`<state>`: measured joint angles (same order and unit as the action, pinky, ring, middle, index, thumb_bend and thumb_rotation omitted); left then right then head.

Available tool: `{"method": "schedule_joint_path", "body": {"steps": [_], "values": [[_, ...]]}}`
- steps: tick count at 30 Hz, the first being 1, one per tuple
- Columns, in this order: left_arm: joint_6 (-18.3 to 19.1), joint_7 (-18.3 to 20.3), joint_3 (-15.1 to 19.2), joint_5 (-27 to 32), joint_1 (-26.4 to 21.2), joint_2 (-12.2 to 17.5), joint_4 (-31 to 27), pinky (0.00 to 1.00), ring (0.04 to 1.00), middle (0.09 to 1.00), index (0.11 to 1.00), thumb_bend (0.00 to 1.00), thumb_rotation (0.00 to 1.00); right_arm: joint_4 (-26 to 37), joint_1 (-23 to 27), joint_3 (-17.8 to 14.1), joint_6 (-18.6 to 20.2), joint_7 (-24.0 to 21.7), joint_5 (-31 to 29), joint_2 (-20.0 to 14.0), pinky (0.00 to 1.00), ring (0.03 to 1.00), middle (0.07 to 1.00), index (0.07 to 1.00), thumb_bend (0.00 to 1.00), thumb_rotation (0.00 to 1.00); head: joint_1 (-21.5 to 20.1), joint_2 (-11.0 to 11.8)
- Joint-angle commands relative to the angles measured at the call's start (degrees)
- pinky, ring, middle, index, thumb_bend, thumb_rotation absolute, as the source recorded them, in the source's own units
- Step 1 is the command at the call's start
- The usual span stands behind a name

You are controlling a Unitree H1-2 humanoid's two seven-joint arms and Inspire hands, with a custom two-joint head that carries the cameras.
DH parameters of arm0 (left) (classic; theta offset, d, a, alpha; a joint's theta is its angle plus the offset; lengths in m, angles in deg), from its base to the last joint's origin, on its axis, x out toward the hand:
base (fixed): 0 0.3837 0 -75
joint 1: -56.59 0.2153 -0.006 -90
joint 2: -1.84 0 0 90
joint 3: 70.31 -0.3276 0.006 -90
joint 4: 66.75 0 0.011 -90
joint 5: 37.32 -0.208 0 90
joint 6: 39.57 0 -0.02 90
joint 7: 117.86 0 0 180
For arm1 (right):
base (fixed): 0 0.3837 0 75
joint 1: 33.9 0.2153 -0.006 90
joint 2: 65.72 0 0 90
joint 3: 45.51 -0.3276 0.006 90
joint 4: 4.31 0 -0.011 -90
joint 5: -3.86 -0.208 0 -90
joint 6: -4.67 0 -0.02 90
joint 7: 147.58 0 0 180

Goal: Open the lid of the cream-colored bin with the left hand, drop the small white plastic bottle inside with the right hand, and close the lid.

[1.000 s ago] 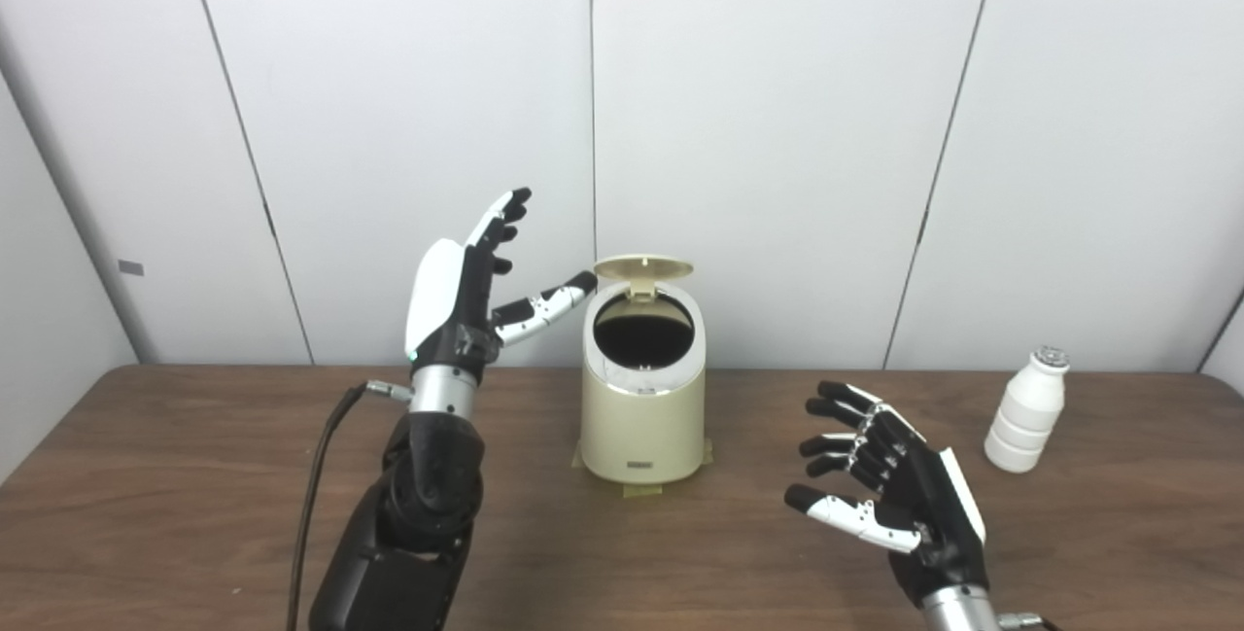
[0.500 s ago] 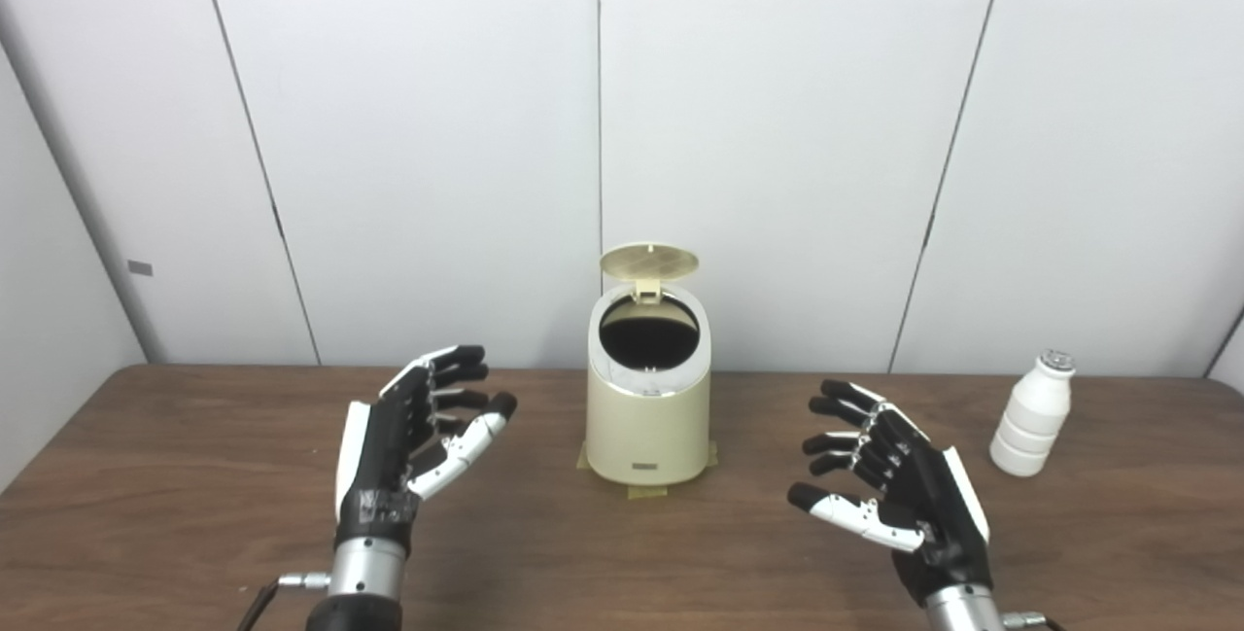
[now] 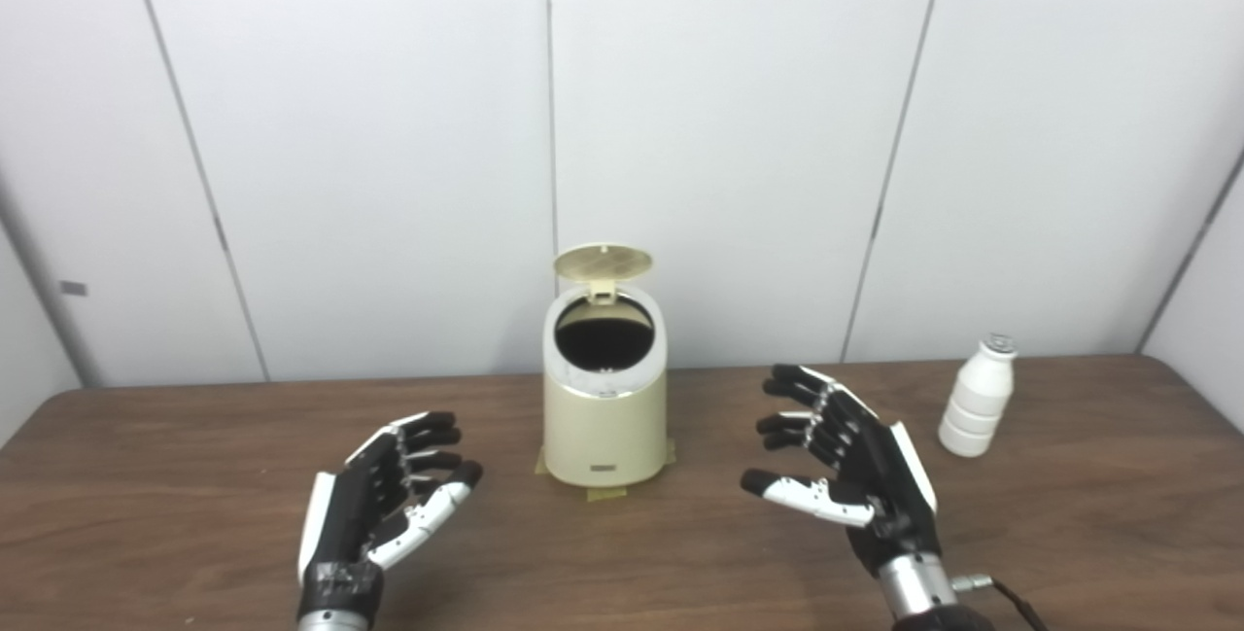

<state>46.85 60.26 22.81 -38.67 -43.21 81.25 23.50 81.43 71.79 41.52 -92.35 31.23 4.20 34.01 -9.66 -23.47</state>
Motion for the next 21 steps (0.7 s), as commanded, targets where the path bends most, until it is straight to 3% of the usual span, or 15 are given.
{"method": "schedule_joint_path", "body": {"steps": [1,6,11,14,16,21], "values": [[-3.2,0.3,0.4,-0.3,-2.2,1.5,0.0,0.51,0.628,0.684,0.704,0.63,0.19,2.9,7.7,-1.0,0.0,0.4,3.3,-4.6,0.56,0.632,0.766,0.755,0.78,0.13,-2.6,1.1],[-5.5,0.9,0.6,-0.5,-2.4,3.6,1.8,0.51,0.641,0.694,0.716,0.60,0.21,9.3,14.1,-1.6,9.7,1.6,11.2,-10.1,0.51,0.625,0.768,0.750,0.80,0.11,-7.6,3.3],[-5.6,1.6,0.8,0.6,-2.5,4.5,2.2,0.53,0.658,0.705,0.720,0.55,0.13,6.2,18.6,-4.6,10.7,1.9,11.8,-17.0,0.59,0.651,0.761,0.754,0.83,0.17,-11.0,4.6],[-5.0,2.0,1.1,0.8,-2.7,4.6,2.1,0.53,0.659,0.711,0.723,0.53,0.11,4.8,20.0,-6.1,11.7,2.6,14.0,-20.8,0.62,0.721,0.808,0.781,0.81,0.17,-11.7,4.8],[-4.6,2.3,1.2,1.1,-2.7,4.6,2.0,0.54,0.659,0.712,0.723,0.53,0.09,4.0,20.1,-6.8,12.1,2.9,14.7,-22.5,0.60,0.743,0.820,0.798,0.80,0.16,-12.1,4.9],[-4.3,2.5,1.3,0.8,-2.6,4.6,1.9,0.54,0.665,0.711,0.733,0.51,0.11,3.2,18.8,-9.1,16.4,1.7,13.3,-25.5,0.73,0.844,0.874,0.845,0.79,0.14,-12.5,4.8]]}}
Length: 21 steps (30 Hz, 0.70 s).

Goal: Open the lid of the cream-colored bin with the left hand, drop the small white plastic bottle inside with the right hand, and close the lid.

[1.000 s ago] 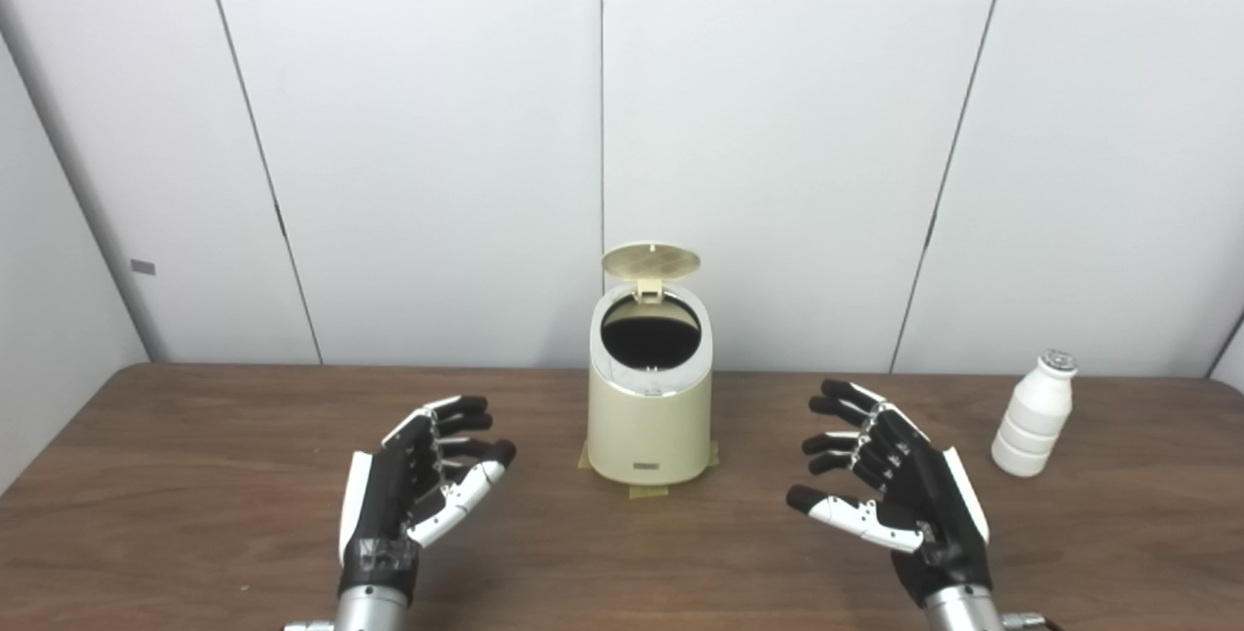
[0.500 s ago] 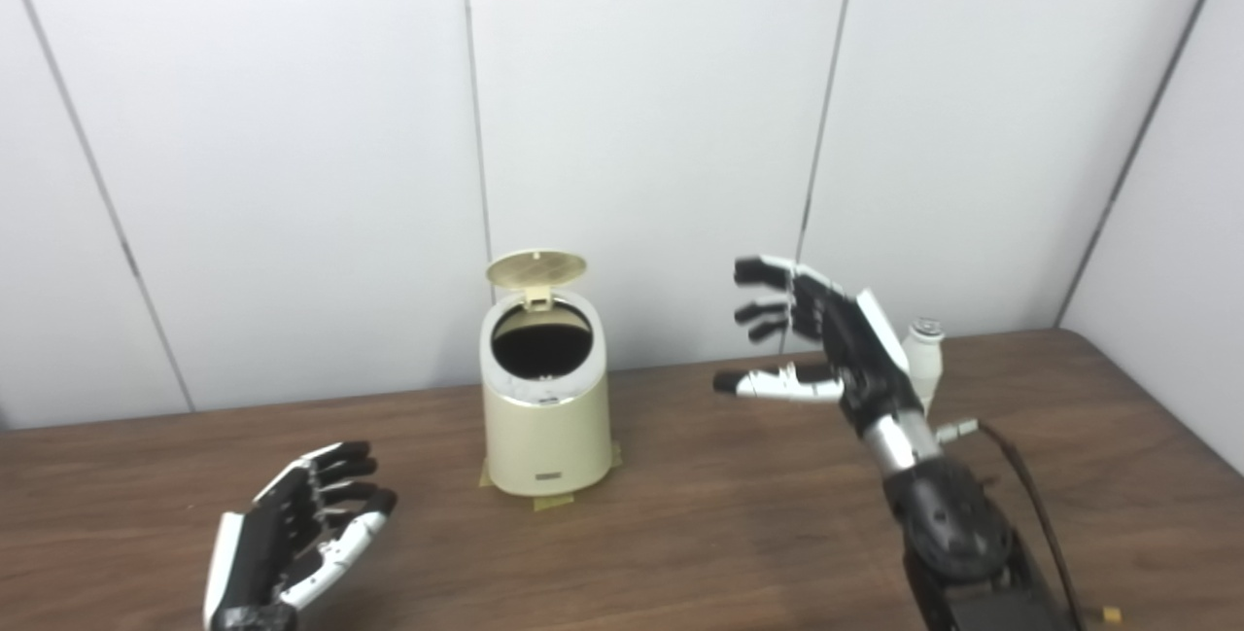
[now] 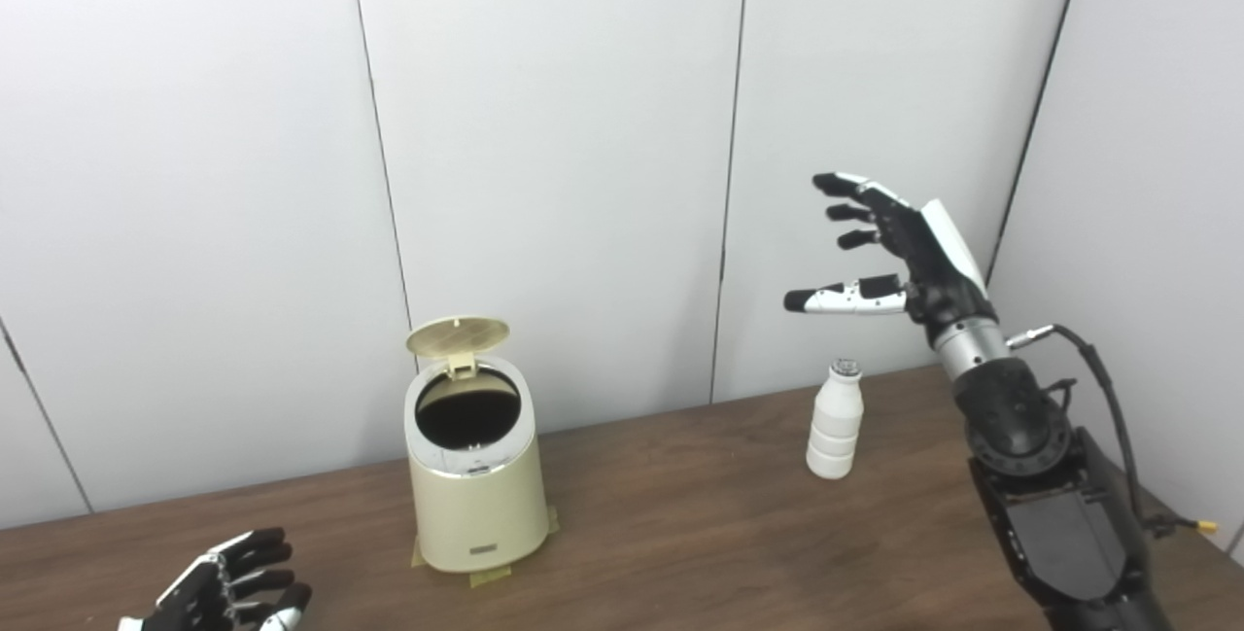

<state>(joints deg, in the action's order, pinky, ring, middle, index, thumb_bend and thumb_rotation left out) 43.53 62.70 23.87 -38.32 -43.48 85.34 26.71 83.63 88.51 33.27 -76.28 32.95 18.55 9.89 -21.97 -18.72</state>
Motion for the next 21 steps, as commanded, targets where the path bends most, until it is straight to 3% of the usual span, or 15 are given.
{"method": "schedule_joint_path", "body": {"steps": [1,6,11,16,21], "values": [[-1.0,0.1,0.2,0.3,-2.4,0.5,-1.4,0.55,0.667,0.712,0.735,0.51,0.12,0.2,1.7,-1.6,0.8,-0.9,-2.5,-2.0,0.74,0.857,0.888,0.860,0.80,0.17,-0.3,0.0],[-0.1,0.3,0.1,0.3,-2.1,0.5,-2.4,0.56,0.676,0.720,0.743,0.50,0.12,-2.5,-0.1,-2.8,3.3,-3.5,-6.1,-3.8,0.81,0.914,0.954,0.926,0.86,0.26,-0.6,-0.3],[1.0,0.4,0.2,0.3,-1.9,0.7,-3.1,0.57,0.683,0.724,0.747,0.51,0.14,-5.3,-2.5,-2.5,2.8,-5.5,-7.4,-5.5,0.84,0.922,0.971,0.955,0.89,0.32,-0.7,-0.7],[1.5,0.6,0.3,0.4,-2.0,0.8,-3.4,0.57,0.682,0.723,0.743,0.51,0.13,-7.4,-4.3,-2.3,1.9,-6.5,-9.0,-5.6,0.83,0.897,0.963,0.969,0.88,0.30,-0.7,-1.1],[2.6,0.5,0.3,0.2,-1.9,0.8,-4.4,0.57,0.682,0.721,0.741,0.50,0.10,-9.1,-6.4,-2.4,1.1,-6.8,-10.8,-4.7,0.88,0.922,0.954,0.974,0.88,0.27,-0.7,-1.5]]}}
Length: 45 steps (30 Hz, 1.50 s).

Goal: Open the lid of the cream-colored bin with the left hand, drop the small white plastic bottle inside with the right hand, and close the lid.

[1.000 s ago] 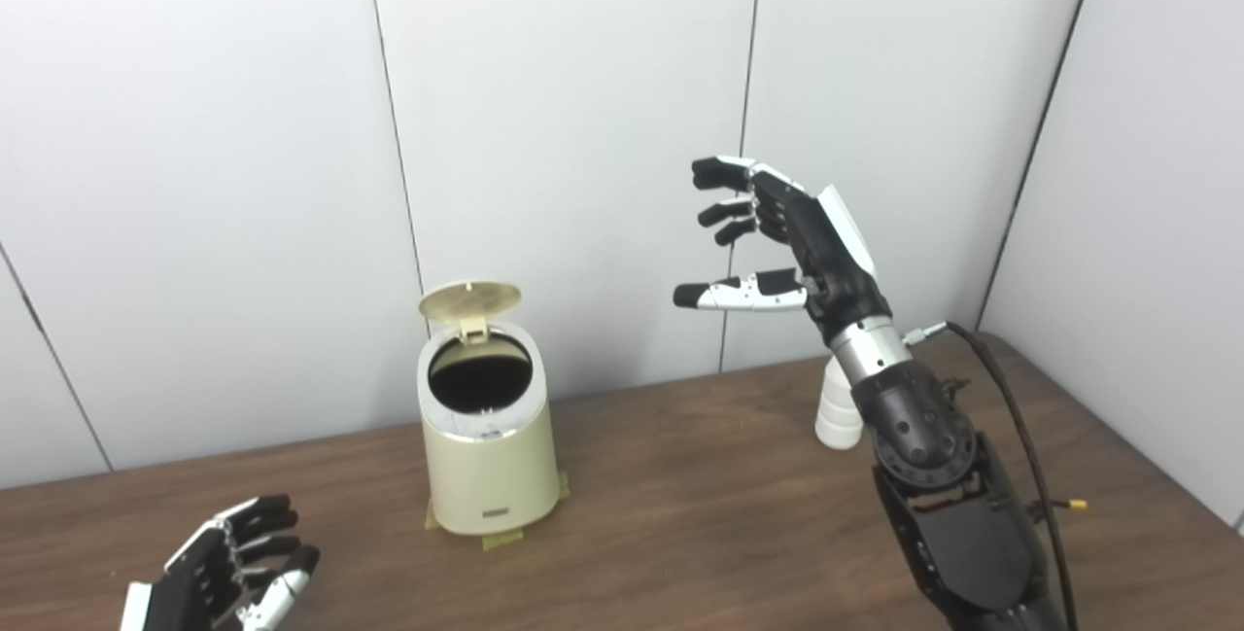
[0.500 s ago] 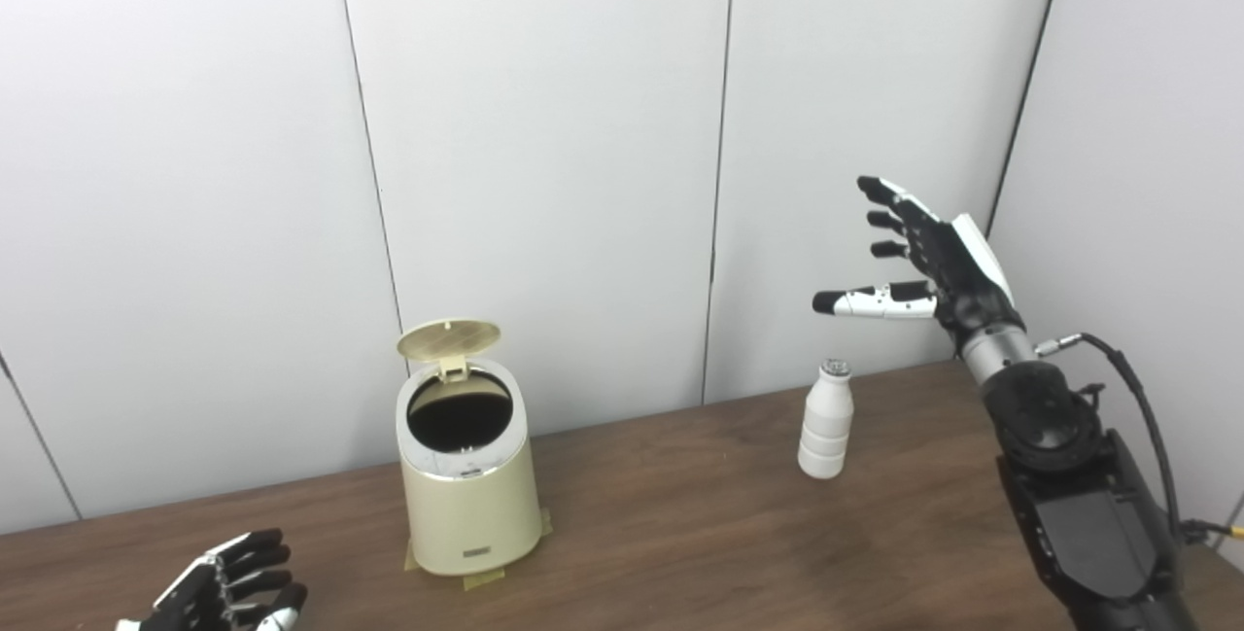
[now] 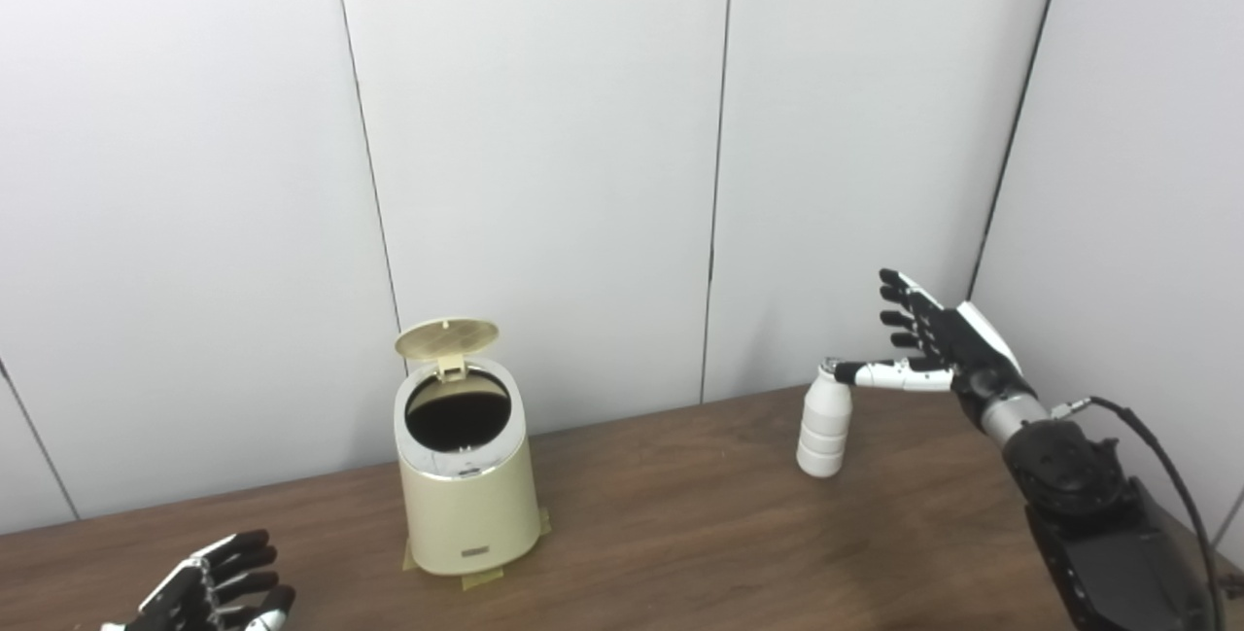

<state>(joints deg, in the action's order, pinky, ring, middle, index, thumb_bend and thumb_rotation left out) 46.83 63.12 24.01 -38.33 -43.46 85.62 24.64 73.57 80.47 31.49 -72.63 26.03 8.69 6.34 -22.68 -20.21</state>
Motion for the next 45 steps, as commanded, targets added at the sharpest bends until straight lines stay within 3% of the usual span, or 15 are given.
{"method": "schedule_joint_path", "body": {"steps": [1,6,12,16,21,25,35,45], "values": [[-0.3,0.1,0.1,0.2,-1.9,0.4,-2.8,0.57,0.681,0.721,0.741,0.50,0.09,0.9,1.2,-0.8,-2.2,0.1,-1.6,-0.7,0.88,0.928,0.956,0.976,0.87,0.26,0.0,-0.1],[0.3,0.3,0.1,0.5,-1.8,0.4,-3.7,0.54,0.664,0.711,0.730,0.50,0.05,-0.2,0.1,-1.1,-2.5,0.2,-3.7,0.6,0.83,0.930,0.990,0.991,0.79,0.16,0.1,-0.3],[1.7,0.5,0.3,1.2,-1.7,0.1,-4.9,0.53,0.656,0.706,0.719,0.51,0.04,-3.0,-0.2,-0.5,-3.5,1.7,-3.2,2.2,0.86,0.932,0.979,0.981,0.74,0.08,0.1,-0.7],[2.2,0.5,0.3,1.0,-1.7,0.1,-5.4,0.52,0.650,0.702,0.717,0.49,0.00,-5.2,-0.2,-0.5,-4.6,2.0,-3.5,3.2,0.89,0.931,0.972,0.971,0.75,0.10,0.2,-0.9],[2.5,0.6,0.2,0.8,-1.7,0.0,-5.9,0.52,0.646,0.698,0.714,0.49,0.00,-9.5,0.7,0.1,-8.1,2.3,-3.1,3.5,0.85,0.890,0.940,0.930,0.80,0.12,0.4,-1.2],[2.9,0.8,0.1,0.3,-1.6,0.1,-6.3,0.52,0.648,0.699,0.710,0.49,0.00,-11.2,1.4,0.5,-8.8,2.7,-3.0,3.8,0.84,0.882,0.936,0.921,0.77,0.08,0.4,-1.3],[3.4,1.1,0.1,0.5,-1.6,0.1,-6.8,0.52,0.647,0.700,0.710,0.48,0.00,-13.5,3.0,0.4,-8.8,5.3,-3.3,5.5,0.71,0.758,0.817,0.838,0.79,0.03,0.4,-1.6],[3.2,1.1,-0.1,-0.3,-1.5,0.0,-7.2,0.51,0.643,0.696,0.703,0.48,0.00,-17.1,4.6,2.2,-11.2,8.0,-1.2,6.0,0.61,0.739,0.785,0.802,0.80,0.05,0.8,-2.0]]}}
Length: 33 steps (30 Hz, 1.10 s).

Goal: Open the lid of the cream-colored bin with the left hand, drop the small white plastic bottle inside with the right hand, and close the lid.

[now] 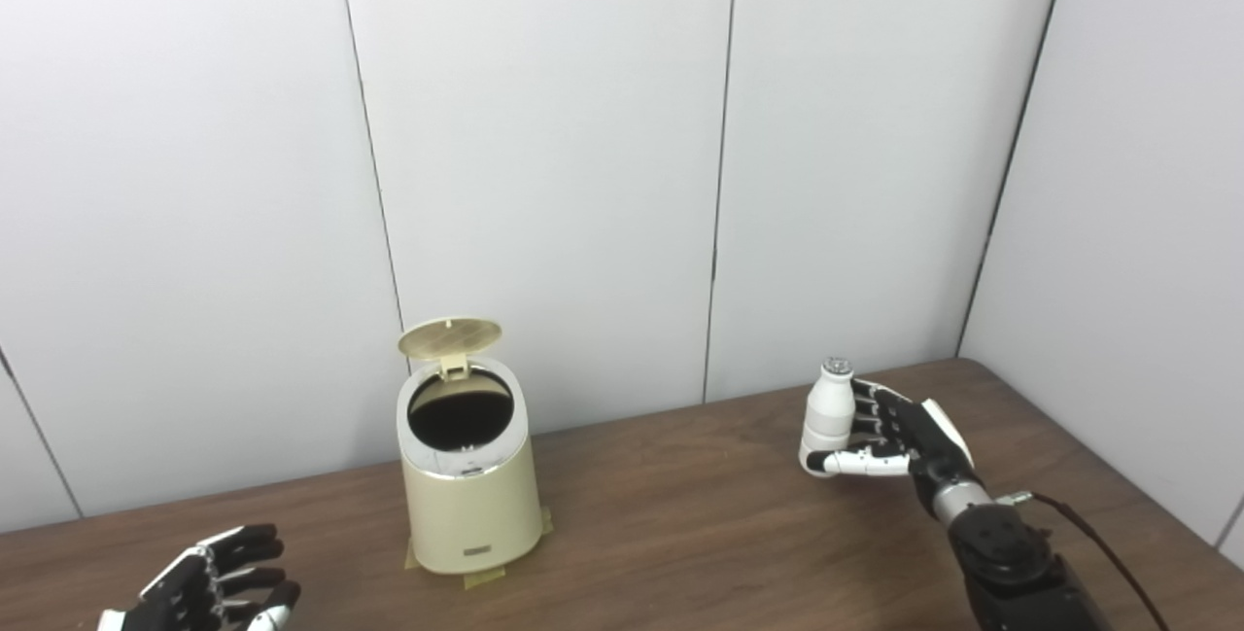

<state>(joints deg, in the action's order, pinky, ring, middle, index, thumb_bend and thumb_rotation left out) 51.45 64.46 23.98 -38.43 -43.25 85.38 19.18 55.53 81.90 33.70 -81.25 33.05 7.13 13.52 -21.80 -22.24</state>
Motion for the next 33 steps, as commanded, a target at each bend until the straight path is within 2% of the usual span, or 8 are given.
{"method": "schedule_joint_path", "body": {"steps": [1,5,7,9,11,22,26,33], "values": [[-1.5,-0.2,0.0,-0.1,-1.8,0.3,-1.6,0.51,0.643,0.696,0.702,0.48,0.00,0.9,3.2,0.0,-2.5,1.1,0.3,-1.1,0.60,0.736,0.784,0.801,0.80,0.05,0.0,0.1],[-1.5,-0.1,0.1,0.3,-1.8,0.3,-1.3,0.51,0.640,0.691,0.699,0.50,0.00,0.2,3.6,-0.5,-4.3,2.2,-0.2,-0.2,0.62,0.741,0.786,0.801,0.79,0.02,0.2,-0.3],[-1.4,-0.1,0.1,0.4,-1.7,0.3,-1.5,0.51,0.641,0.693,0.702,0.49,0.00,-0.9,4.1,-0.8,-6.5,5.8,1.1,0.6,0.50,0.615,0.707,0.743,0.76,0.00,0.2,-0.3],[-1.3,0.0,0.1,0.4,-1.7,0.3,-1.6,0.51,0.638,0.691,0.703,0.49,0.00,-3.2,4.8,-0.5,-9.4,8.7,2.5,0.8,0.39,0.424,0.533,0.599,0.56,0.00,0.3,-0.5],[-1.6,0.2,0.1,0.6,-1.7,0.5,-1.3,0.51,0.638,0.692,0.704,0.48,0.00,-4.9,5.2,-0.3,-11.1,9.6,2.6,0.8,0.35,0.386,0.498,0.557,0.52,0.00,0.3,-0.5],[-2.0,0.3,0.1,0.3,-1.7,0.7,-0.5,0.52,0.650,0.702,0.713,0.50,0.00,-5.4,4.6,1.0,-13.2,10.7,3.5,1.3,0.34,0.383,0.483,0.528,0.51,0.00,0.3,-1.0],[-1.9,0.3,0.0,0.2,-1.8,0.6,-0.3,0.52,0.648,0.705,0.715,0.50,0.00,-2.7,3.9,1.2,-12.6,11.9,4.7,1.5,0.34,0.380,0.472,0.539,0.51,0.00,0.8,-1.3],[-4.1,0.5,-0.3,-0.3,-2.1,0.9,1.4,0.51,0.640,0.709,0.718,0.50,0.00,11.6,1.9,1.8,-9.7,12.4,7.3,3.8,0.32,0.377,0.471,0.551,0.51,0.00,2.5,-1.2]]}}
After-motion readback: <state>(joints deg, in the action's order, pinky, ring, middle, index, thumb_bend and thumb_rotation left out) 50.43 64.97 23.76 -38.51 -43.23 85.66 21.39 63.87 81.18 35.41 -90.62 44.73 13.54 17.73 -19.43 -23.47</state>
